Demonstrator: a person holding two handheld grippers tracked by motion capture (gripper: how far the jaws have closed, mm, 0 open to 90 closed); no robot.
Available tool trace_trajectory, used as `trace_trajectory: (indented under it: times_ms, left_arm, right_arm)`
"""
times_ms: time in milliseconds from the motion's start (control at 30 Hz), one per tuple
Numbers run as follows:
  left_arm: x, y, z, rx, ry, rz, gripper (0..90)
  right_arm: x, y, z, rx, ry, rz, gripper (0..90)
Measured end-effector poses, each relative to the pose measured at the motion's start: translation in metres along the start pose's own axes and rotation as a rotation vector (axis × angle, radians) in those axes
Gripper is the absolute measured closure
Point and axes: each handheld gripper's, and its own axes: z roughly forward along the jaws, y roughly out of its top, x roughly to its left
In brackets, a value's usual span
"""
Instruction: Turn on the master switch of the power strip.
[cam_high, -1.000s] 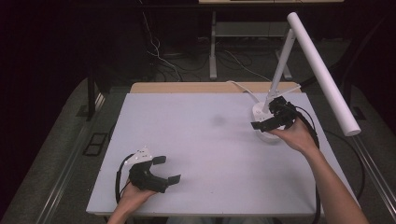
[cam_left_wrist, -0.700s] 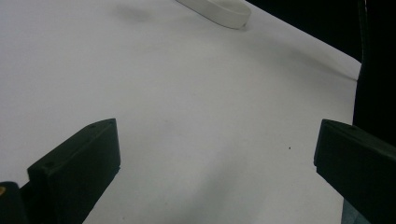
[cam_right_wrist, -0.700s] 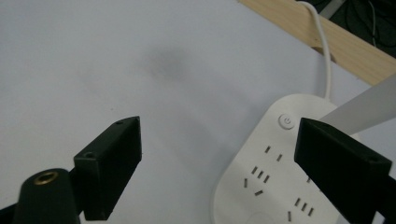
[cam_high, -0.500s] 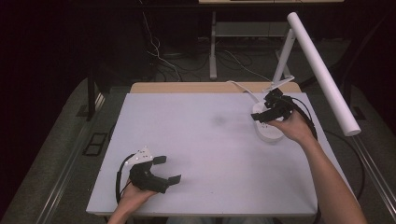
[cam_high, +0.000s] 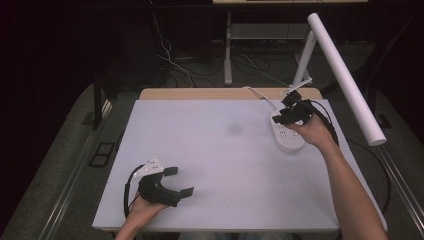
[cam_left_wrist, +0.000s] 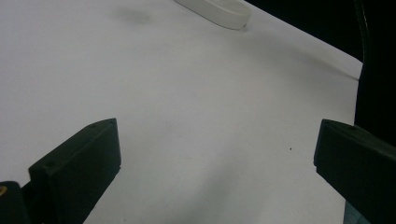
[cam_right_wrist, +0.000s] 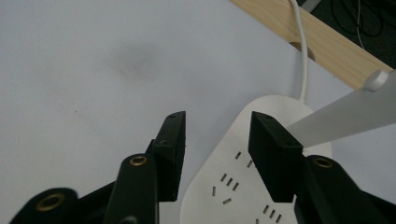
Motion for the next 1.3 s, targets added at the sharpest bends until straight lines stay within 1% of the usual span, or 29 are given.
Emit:
trace_trajectory:
  times_ms: [100,267,300,333,367,533,633,700,867,1100,1133,1300]
  left_arm:
    - [0.0,0.0,0.0,0.001,0.0,0.0,0.0]
    - [0.001,0.0,-0.001,-0.001,0.001,0.0,0.0]
    - [0.001,0.0,-0.001,-0.001,0.001,0.0,0.0]
    - [0.001,0.0,-0.001,-0.002,0.002,-0.002,0.0]
    - [0.001,0.0,-0.002,-0.001,0.004,-0.002,0.0]
    - [0.002,0.0,-0.002,-0.007,0.01,-0.005,0.0]
    - [0.001,0.0,-0.002,-0.006,0.009,-0.004,0.0]
    - [0.001,0.0,-0.002,-0.01,0.009,-0.008,0.0]
    - [0.003,0.0,-0.003,-0.012,0.014,-0.01,0.0]
    - [0.003,0.0,-0.003,-0.012,0.015,-0.007,0.0]
    - [0.003,0.0,-0.003,-0.012,0.015,-0.007,0.0]
    - [0.004,0.0,-0.005,-0.018,0.018,-0.011,0.0]
  right_arm:
    - [-0.001,0.002,0.003,-0.006,0.002,-0.004,63.3]
    - [-0.004,0.006,0.01,-0.003,-0.014,-0.009,73.1]
    - [-0.004,0.006,0.01,-0.003,-0.014,-0.009,73.1]
    - [-0.006,0.007,0.012,-0.002,-0.025,-0.009,77.1]
    - [-0.007,0.008,0.013,0.0,-0.026,-0.006,79.3]
    - [-0.013,0.01,0.019,0.001,-0.032,-0.014,88.6]
    - [-0.015,0.01,0.026,-0.002,-0.03,-0.004,89.1]
    - [-0.016,0.009,0.032,0.001,-0.037,-0.008,89.2]
    - [-0.018,0.007,0.045,0.012,-0.052,0.003,89.2]
    - [-0.019,0.007,0.055,0.013,-0.073,0.0,89.2]
    - [-0.019,0.007,0.056,0.018,-0.072,0.006,89.2]
    - [-0.022,0.006,0.061,0.023,-0.104,0.019,89.3]
